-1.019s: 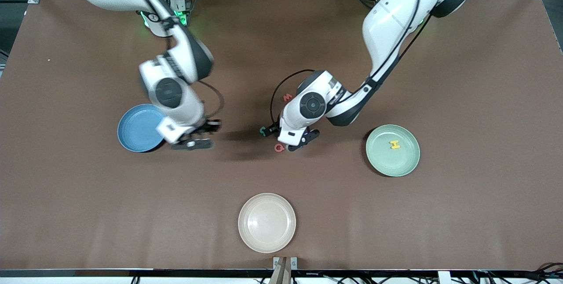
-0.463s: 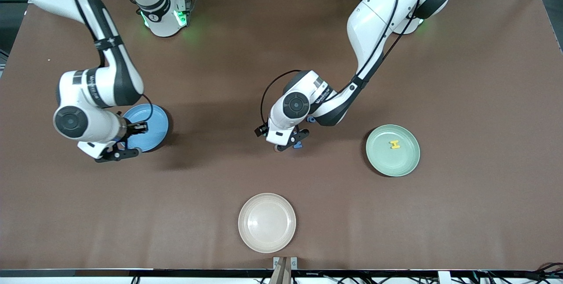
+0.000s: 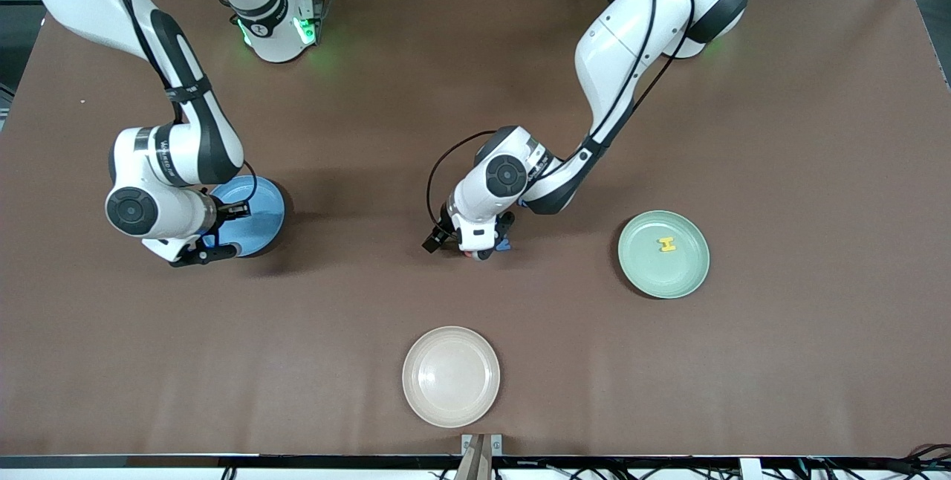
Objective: Sort upper and lower case letters into plates
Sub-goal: 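Carry the blue letter onto the blue plate and open the right gripper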
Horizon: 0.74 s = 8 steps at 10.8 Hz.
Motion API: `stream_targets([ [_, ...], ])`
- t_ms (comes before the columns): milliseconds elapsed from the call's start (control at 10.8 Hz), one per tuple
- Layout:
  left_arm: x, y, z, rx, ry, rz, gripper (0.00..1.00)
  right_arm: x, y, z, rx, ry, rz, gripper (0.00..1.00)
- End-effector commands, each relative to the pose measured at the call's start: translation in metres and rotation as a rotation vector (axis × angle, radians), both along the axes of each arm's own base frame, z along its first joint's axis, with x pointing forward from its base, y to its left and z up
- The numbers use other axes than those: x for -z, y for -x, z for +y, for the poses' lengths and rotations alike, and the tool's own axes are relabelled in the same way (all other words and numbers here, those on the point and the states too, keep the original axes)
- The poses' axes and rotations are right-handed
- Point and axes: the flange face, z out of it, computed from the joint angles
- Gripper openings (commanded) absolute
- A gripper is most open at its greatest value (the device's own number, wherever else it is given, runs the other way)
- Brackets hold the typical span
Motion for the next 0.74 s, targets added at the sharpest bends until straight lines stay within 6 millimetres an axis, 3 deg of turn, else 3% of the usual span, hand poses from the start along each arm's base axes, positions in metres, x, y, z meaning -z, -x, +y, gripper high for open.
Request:
stream_targets([
  [0, -0.002, -0.006, -0.001, -0.062, 0.027, 0.022, 1.00, -0.045, 0.002, -0.001, 0.039, -0.046, -0.020, 1.00],
  [185, -0.004, -0.008, 0.002, -0.072, 0.026, 0.053, 1.00, -0.111, 0.003, 0.000, 0.041, -0.060, -0.044, 1.00],
  [278, -0.002, -0.006, 0.003, -0.061, 0.011, 0.067, 1.00, -0.146, -0.006, 0.001, 0.037, -0.061, -0.059, 1.00],
  [463, 0.002, -0.004, 0.003, -0.054, 0.003, 0.070, 1.00, -0.197, -0.014, 0.004, 0.042, -0.059, -0.043, 1.00],
  [649, 0.004, -0.002, 0.003, -0.061, 0.004, 0.081, 1.00, -0.247, -0.009, 0.000, 0.046, -0.065, -0.133, 1.00],
])
